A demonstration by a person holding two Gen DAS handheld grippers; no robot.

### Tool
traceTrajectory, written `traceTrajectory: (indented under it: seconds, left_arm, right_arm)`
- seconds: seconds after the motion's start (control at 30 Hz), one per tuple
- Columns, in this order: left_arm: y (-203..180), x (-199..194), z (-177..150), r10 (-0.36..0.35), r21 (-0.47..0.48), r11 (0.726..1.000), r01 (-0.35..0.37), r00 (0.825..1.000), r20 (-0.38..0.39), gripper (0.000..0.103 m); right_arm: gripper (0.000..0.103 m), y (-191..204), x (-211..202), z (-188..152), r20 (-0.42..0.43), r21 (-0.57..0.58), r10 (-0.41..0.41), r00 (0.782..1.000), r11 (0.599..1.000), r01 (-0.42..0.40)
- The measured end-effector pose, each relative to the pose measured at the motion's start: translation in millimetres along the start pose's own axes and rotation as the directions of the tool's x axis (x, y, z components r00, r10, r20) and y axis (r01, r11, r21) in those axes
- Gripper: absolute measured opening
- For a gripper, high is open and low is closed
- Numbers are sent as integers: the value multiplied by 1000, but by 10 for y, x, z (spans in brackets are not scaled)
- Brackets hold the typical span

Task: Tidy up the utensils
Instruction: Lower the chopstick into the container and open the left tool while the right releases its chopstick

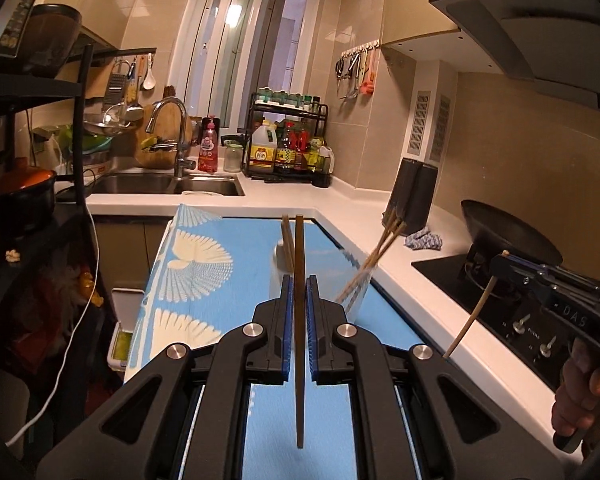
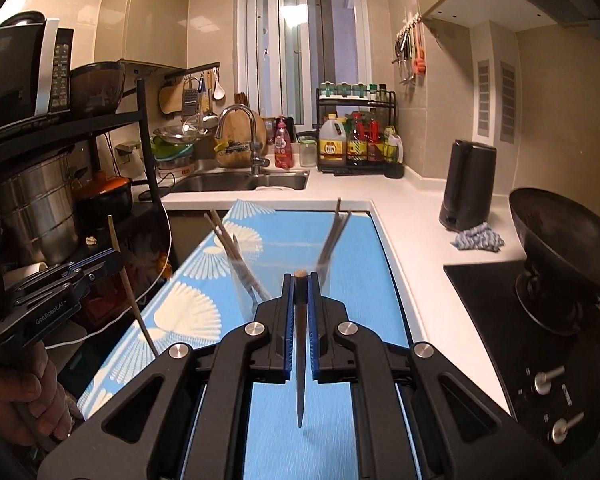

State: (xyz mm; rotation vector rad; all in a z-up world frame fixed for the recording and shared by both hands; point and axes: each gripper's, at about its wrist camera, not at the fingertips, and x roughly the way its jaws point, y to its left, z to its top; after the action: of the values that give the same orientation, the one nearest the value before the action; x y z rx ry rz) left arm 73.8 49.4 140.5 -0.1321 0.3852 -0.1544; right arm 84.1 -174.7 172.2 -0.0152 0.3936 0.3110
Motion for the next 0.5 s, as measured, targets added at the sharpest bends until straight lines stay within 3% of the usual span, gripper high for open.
traceTrajectory:
  seconds: [0.13, 0.3, 0.5]
  left_arm:
    - [-13, 144, 365, -50, -28, 998, 50, 999, -2, 6]
    - [-97, 352, 908, -118, -39, 992, 119, 992, 36, 6]
    - [-238, 584, 1370, -121, 8, 993, 120, 987, 108, 6]
  right_arm:
    - [6, 2, 141, 334, 15, 1, 42, 999, 999, -42]
    - [6, 49, 241, 919, 97, -26, 82, 992, 996, -80]
    - [6, 95, 437, 1435, 172, -59, 102, 980, 994, -94]
